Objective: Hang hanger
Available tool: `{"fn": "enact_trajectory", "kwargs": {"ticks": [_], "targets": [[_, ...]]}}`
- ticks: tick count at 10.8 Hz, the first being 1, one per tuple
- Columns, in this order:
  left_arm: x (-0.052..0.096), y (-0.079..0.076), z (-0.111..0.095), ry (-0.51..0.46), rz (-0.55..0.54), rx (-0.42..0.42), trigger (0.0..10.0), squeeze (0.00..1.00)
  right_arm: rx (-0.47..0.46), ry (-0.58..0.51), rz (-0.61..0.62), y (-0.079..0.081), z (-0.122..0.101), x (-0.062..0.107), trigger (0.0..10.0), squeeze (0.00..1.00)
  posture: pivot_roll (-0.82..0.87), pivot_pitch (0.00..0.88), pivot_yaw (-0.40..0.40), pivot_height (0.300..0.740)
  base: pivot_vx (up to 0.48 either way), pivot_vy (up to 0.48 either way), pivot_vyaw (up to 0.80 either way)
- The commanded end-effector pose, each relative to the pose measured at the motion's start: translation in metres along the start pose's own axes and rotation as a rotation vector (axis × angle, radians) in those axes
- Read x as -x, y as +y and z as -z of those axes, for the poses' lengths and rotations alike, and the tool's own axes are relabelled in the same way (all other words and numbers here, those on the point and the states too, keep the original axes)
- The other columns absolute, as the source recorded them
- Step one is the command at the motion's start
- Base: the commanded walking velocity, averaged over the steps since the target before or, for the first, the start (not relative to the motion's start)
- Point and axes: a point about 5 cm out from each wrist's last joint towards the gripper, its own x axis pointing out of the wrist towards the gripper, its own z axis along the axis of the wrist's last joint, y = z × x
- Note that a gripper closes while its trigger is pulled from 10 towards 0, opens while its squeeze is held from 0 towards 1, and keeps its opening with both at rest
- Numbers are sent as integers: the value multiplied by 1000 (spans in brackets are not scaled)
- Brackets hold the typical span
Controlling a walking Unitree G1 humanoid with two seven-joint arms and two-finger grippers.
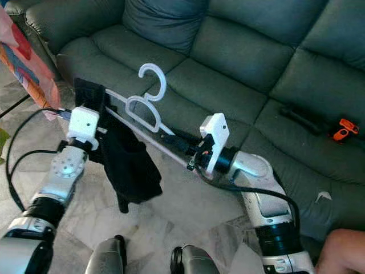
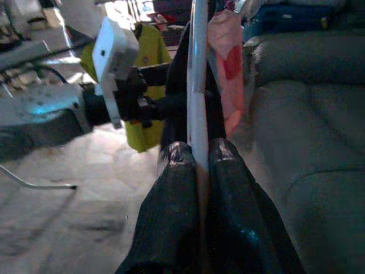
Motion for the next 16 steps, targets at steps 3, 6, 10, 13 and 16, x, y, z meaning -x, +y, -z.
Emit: {"fn": "enact_trajectory", "kwargs": {"ticks": [3, 6, 10, 13, 16], "targets": [[-2, -2, -1, 10, 99, -104, 0, 0, 82, -26, 17, -4, -7, -3, 10000, 0, 1, 158, -90, 740, 0, 0, 0], [0, -4, 3, 35, 109, -110, 0, 0, 103, -35, 19, -1, -7, -4, 10000, 0, -7, 162, -88, 740, 0, 0, 0], [-3, -1, 2, 41, 82, -125, 0, 0, 108, -38, 22, -1, -6, -4, 10000, 0, -13, 165, -90, 740, 0, 0, 0], [-5, 4, -2, 13, 58, -127, 0, 0, 112, -37, 28, -1, -7, -3, 10000, 0, -20, 162, -87, 740, 0, 0, 0], [-9, 6, -16, -58, 51, -111, 0, 0, 95, -13, 27, 2, 1, -3, 10000, 0, -17, 161, -89, 740, 0, 0, 0]]}}
